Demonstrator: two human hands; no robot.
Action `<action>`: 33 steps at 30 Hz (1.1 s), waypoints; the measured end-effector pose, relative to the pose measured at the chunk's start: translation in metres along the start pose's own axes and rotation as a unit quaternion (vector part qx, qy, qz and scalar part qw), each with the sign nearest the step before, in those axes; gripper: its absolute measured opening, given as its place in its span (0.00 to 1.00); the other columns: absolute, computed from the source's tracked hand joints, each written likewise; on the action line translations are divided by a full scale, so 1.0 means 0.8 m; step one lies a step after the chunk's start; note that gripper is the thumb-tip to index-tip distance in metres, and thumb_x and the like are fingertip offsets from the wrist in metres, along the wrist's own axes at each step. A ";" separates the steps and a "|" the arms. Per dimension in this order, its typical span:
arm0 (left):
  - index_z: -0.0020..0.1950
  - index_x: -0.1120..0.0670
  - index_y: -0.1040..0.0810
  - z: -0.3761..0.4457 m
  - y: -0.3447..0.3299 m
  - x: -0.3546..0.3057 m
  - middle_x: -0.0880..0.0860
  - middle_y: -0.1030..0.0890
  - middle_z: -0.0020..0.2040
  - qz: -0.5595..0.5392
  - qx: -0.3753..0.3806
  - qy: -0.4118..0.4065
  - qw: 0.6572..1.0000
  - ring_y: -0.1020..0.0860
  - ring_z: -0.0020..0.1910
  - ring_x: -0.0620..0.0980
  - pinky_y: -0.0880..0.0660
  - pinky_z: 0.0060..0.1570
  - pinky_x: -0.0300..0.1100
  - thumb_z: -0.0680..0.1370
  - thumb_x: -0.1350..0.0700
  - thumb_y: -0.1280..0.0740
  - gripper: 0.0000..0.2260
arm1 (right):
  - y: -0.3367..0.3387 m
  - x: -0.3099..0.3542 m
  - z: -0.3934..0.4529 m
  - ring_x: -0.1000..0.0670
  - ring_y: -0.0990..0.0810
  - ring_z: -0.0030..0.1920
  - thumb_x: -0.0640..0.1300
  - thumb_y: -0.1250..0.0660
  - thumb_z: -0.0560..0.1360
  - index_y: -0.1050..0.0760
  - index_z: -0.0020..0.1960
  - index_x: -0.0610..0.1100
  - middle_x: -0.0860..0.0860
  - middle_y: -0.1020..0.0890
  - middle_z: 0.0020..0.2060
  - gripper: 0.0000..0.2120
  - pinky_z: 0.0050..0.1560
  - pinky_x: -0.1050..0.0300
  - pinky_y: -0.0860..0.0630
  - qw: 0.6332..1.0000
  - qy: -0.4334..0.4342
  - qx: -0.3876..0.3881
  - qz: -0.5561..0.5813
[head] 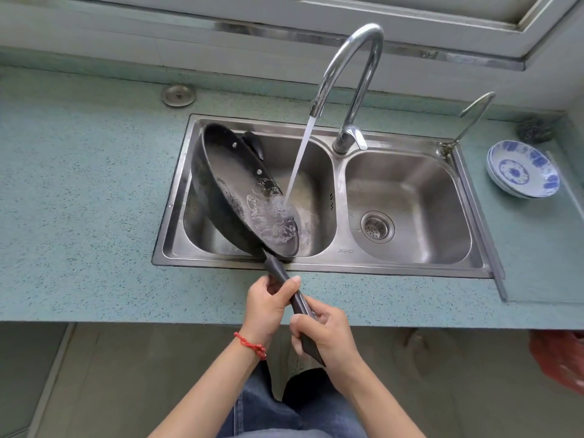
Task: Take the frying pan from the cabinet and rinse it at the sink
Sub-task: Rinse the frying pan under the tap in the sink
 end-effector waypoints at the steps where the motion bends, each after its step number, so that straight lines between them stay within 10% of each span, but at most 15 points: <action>1: 0.34 0.56 0.29 -0.001 -0.001 -0.002 0.49 0.30 0.28 -0.013 -0.002 0.000 1.000 0.31 0.22 0.37 0.33 0.25 0.28 0.72 0.63 0.31 0.09 | -0.001 0.002 0.001 0.52 0.35 0.18 0.38 0.37 0.64 0.29 0.35 0.39 0.47 0.30 0.19 0.02 0.22 0.62 0.39 1.000 -0.002 0.003 0.013; 10: 0.37 0.58 0.26 0.001 -0.001 0.001 0.56 0.27 0.34 -0.107 -0.002 0.048 0.993 0.28 0.36 0.51 0.29 0.37 0.44 0.72 0.63 0.32 0.05 | -0.008 0.007 0.004 0.51 0.34 0.18 0.37 0.37 0.64 0.31 0.33 0.39 0.45 0.32 0.22 0.03 0.21 0.63 0.39 0.998 -0.006 0.013 0.056; 19: 0.42 0.61 0.24 -0.004 -0.012 -0.016 0.54 0.17 0.33 -0.293 0.072 0.069 0.951 0.18 0.33 0.47 0.21 0.36 0.36 0.65 0.64 0.33 0.07 | -0.006 0.016 0.005 0.51 0.34 0.20 0.39 0.35 0.62 0.26 0.46 0.34 0.44 0.31 0.24 0.14 0.22 0.62 0.40 0.992 0.011 0.073 0.101; 33: 0.39 0.58 0.27 -0.011 0.005 -0.034 0.48 0.20 0.25 -0.117 0.006 -0.028 0.993 0.22 0.29 0.43 0.24 0.33 0.38 0.71 0.66 0.32 0.05 | -0.008 0.026 0.001 0.51 0.29 0.20 0.38 0.38 0.66 0.26 0.38 0.38 0.46 0.25 0.23 0.04 0.24 0.62 0.30 0.994 0.011 0.104 -0.013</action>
Point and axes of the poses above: each hand's wrist, its own z-axis towards the middle knuckle, its own y-axis out of the back of the hand, x = y × z, the point moved 5 cm from there along z, towards the middle knuckle
